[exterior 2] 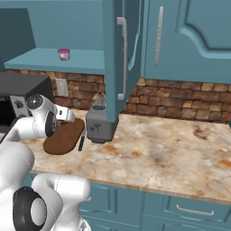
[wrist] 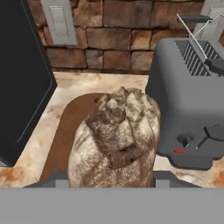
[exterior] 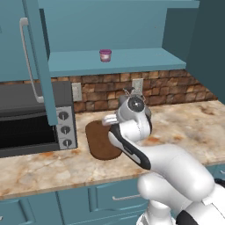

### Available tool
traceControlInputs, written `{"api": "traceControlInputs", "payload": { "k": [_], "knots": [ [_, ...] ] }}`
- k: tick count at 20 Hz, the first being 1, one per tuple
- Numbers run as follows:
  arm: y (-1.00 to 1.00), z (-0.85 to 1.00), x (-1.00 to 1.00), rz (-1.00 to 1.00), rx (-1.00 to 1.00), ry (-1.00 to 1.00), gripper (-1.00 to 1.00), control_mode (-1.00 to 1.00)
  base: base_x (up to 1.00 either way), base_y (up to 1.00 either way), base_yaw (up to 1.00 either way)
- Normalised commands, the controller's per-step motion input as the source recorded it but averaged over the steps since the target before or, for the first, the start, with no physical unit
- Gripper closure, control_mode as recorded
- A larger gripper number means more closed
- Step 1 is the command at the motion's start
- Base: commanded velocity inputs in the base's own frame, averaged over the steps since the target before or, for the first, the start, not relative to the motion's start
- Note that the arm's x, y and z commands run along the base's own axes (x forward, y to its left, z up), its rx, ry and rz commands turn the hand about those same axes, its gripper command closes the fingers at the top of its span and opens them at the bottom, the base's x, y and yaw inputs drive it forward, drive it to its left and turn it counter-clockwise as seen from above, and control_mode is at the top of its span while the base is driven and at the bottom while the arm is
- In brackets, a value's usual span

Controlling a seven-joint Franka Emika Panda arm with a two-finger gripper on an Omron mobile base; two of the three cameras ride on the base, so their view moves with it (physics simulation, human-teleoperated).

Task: Pick the bread, place it on the cutting board, pick the jam, place it on the counter, and close the cabinet.

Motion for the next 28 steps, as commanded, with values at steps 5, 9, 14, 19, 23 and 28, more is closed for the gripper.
{"api": "traceControlInputs", "payload": {
  "k": [5,9,14,19,23,28],
  "knots": [
    [0.05,-0.19,0.0,0.03,0.0,0.07,1.0,-1.0,0.0,0.0,0.0],
    [0.07,-0.19,0.0,0.03,0.0,0.07,1.0,-1.0,0.0,0.0,0.0],
    [0.13,-0.22,0.05,0.02,0.0,0.03,1.0,-1.0,0.0,0.0,0.0],
    [0.03,-0.14,0.1,0.02,0.0,0.03,1.0,-1.0,0.0,0.0,0.0],
    [0.0,-0.19,0.11,0.02,0.0,0.01,1.0,-1.0,0.0,0.0,0.0],
    [0.04,-0.28,0.11,0.01,0.0,0.0,1.0,-1.0,0.0,0.0,0.0]
  ]
}}
